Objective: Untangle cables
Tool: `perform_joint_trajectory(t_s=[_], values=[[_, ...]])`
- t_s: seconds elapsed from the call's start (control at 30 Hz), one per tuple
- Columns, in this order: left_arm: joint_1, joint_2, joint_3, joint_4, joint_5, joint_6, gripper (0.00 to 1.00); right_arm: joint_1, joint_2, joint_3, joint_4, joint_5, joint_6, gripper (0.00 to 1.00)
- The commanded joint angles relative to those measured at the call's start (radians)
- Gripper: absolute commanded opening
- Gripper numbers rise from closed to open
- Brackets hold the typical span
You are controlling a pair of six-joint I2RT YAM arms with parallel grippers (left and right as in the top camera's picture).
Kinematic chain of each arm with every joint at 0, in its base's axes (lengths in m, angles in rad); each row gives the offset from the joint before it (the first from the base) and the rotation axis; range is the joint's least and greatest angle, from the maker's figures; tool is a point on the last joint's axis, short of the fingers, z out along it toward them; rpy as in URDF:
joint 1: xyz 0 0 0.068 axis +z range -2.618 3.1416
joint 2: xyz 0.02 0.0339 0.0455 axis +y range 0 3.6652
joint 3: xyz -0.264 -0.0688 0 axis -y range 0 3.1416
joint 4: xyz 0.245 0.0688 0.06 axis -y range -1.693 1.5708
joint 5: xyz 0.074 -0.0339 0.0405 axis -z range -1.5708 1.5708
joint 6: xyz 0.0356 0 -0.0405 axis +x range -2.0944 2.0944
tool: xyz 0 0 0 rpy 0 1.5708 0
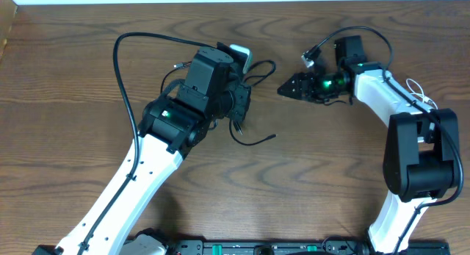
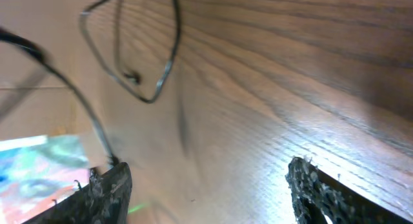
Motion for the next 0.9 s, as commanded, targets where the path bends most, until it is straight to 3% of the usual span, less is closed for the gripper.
perform_joint_trajectory(t_s=[0.0, 0.17, 0.33, 0.63, 0.7, 0.8, 0.87], values=[[-0.001, 0.024, 0.006, -0.029, 0.100, 0.102, 0.07, -0.026, 0.008, -0.005, -0.002, -0.127, -0.037, 0.73], [-0.002, 0.082, 0.006, -0.074, 0.252, 0.212, 0.08, -0.023, 0.008, -0.005, -0.002, -0.126, -0.037, 0.70], [-0.001, 0.146, 0.006, -0.077, 0.262, 0.217, 0.08, -0.002, 0.008, -0.005, -0.001, -0.101, -0.037, 0.70], [-0.002, 0.245, 0.005, -0.141, 0.262, 0.227, 0.08, 0.009, 0.008, -0.005, -0.035, 0.227, -0.037, 0.66], [-0.002, 0.275, 0.005, -0.145, 0.262, 0.226, 0.08, 0.009, 0.008, -0.005, -0.039, 0.293, -0.037, 0.61], [-0.004, 0.326, 0.005, -0.145, 0.262, 0.223, 0.08, 0.009, 0.008, -0.005, -0.051, 0.407, -0.037, 0.44], [-0.007, 0.367, 0.005, -0.146, 0.262, 0.223, 0.08, 0.007, 0.008, -0.005, -0.064, 0.459, -0.037, 0.39]])
